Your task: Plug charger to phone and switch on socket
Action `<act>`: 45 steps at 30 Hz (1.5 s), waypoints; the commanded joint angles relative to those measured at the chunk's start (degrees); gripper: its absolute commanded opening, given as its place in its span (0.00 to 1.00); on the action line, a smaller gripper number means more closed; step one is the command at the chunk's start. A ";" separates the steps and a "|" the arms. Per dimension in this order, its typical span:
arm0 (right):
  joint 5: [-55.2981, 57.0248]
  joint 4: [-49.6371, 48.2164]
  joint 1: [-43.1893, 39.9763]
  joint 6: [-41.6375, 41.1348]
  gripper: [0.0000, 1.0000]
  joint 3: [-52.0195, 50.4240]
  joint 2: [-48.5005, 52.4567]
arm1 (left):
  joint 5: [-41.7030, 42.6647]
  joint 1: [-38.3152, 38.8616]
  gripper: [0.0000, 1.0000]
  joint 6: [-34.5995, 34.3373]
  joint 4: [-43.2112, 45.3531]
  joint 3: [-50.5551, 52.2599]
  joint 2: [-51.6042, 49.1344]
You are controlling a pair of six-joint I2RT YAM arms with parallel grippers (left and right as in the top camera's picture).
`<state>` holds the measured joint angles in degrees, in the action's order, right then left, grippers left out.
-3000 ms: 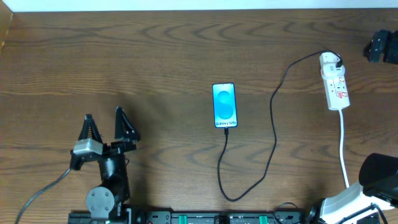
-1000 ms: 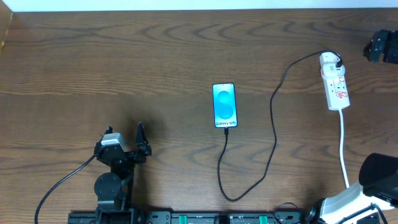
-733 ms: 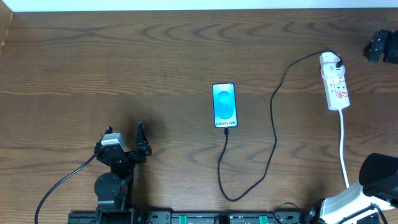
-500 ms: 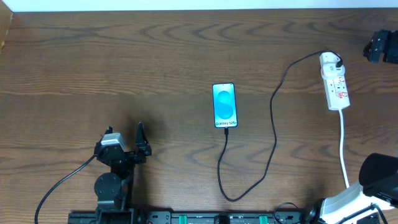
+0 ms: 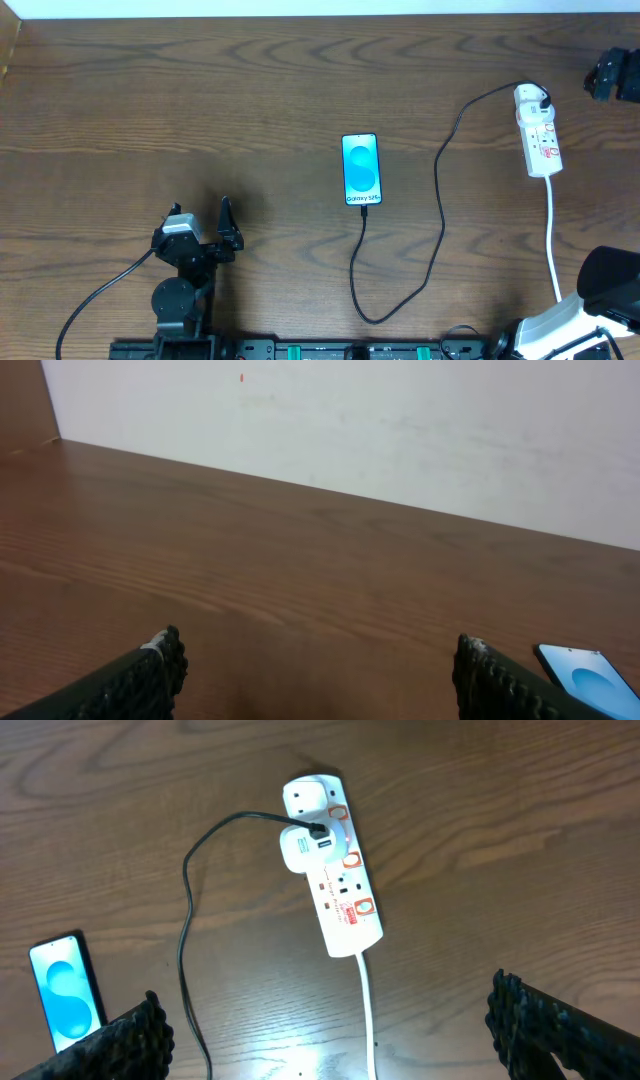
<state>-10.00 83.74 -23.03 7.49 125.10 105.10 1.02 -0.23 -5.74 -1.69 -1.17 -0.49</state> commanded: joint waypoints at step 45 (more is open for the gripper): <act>0.68 -93.74 24.20 0.28 0.99 -97.66 -46.49 | -0.15 -0.24 0.87 0.11 -2.36 0.94 0.26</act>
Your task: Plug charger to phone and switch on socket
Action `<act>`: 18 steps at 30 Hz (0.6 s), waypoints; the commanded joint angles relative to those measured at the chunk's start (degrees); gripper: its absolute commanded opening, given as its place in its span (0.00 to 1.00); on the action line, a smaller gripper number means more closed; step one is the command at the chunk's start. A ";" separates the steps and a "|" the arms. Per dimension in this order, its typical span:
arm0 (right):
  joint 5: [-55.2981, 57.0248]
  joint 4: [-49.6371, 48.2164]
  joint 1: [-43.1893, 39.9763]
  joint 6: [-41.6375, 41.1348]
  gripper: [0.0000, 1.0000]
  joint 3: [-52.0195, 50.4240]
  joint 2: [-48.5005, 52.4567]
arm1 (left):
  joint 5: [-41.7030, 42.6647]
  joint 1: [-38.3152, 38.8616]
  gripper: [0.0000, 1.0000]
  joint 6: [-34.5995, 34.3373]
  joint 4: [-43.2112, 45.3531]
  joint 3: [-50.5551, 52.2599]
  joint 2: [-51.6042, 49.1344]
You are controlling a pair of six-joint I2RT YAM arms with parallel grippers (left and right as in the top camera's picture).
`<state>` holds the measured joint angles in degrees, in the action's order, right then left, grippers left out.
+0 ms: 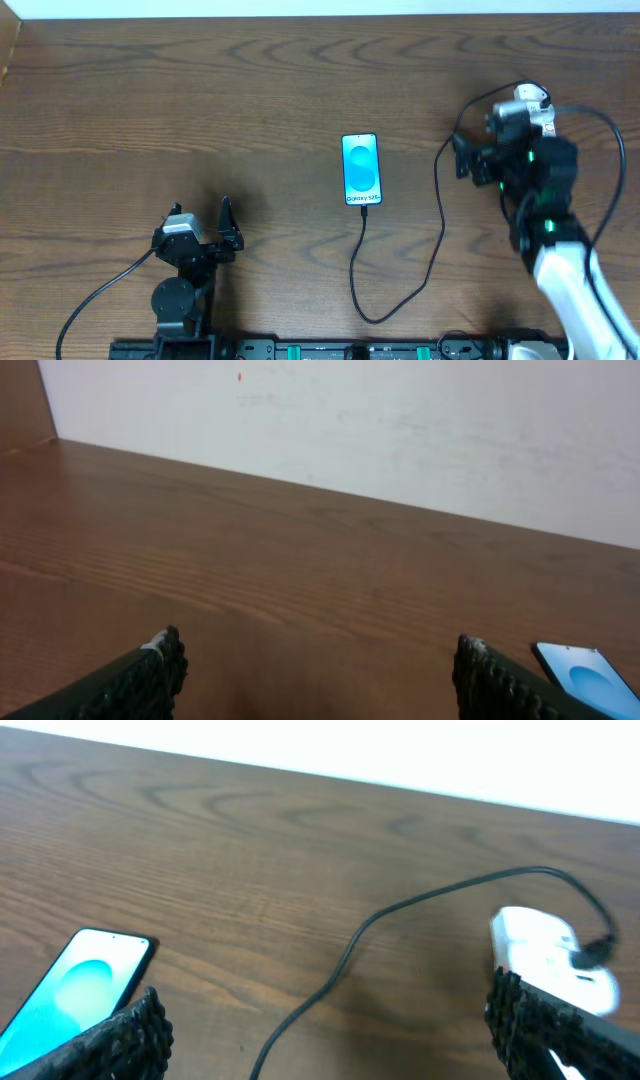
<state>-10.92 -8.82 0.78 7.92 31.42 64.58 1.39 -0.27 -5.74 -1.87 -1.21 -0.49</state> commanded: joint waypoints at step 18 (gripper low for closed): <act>4.61 -2.51 0.39 -0.61 0.98 -22.93 -41.38 | -0.52 -0.20 0.87 0.11 -2.19 0.98 0.26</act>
<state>-8.14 -11.38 0.89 7.79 11.05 26.89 1.39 -0.27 -5.74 -1.85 -1.21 -0.49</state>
